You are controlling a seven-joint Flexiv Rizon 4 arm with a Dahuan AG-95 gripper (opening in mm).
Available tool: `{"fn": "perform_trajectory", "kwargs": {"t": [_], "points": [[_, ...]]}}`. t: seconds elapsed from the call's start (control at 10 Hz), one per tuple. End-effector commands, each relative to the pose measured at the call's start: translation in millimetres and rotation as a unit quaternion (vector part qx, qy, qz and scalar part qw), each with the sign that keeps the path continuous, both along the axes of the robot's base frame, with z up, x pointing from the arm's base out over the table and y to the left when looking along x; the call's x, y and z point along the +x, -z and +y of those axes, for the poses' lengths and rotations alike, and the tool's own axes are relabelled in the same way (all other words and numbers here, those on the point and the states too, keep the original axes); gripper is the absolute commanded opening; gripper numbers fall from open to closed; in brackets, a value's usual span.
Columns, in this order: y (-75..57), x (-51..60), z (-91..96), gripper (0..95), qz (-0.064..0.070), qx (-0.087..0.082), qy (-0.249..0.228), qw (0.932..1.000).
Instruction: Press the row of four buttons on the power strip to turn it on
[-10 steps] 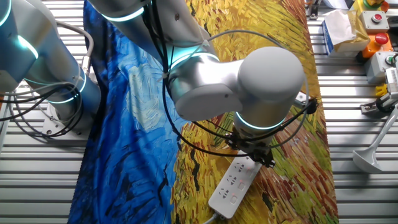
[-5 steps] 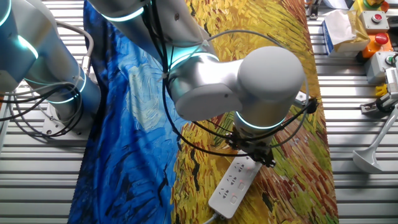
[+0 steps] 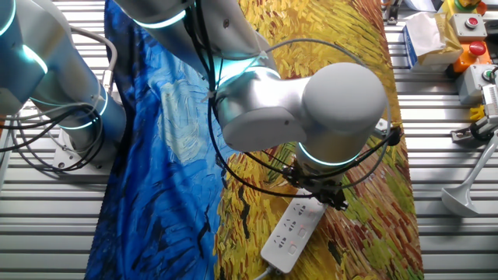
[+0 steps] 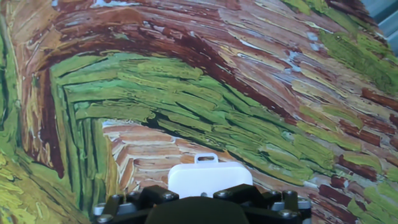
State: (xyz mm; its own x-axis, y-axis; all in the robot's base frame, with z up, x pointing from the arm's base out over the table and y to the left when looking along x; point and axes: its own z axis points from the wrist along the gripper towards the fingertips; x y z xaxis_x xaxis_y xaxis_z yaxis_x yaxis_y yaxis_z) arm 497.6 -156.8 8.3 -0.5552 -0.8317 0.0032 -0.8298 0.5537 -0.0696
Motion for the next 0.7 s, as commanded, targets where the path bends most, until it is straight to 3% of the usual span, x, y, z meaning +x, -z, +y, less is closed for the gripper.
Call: {"fn": "perform_trajectory", "kwargs": {"t": [0.1,0.3,0.4,0.7], "points": [[21.5,-3.3,0.5,95.0,0.0,0.003,0.0,1.0],[18.4,-5.3,1.0,95.0,-0.007,-0.003,-0.001,1.0],[12.4,-6.1,2.1,95.0,0.0,-0.005,0.002,1.0],[-1.6,-8.9,4.9,95.0,0.005,-0.006,0.004,1.0]]}}
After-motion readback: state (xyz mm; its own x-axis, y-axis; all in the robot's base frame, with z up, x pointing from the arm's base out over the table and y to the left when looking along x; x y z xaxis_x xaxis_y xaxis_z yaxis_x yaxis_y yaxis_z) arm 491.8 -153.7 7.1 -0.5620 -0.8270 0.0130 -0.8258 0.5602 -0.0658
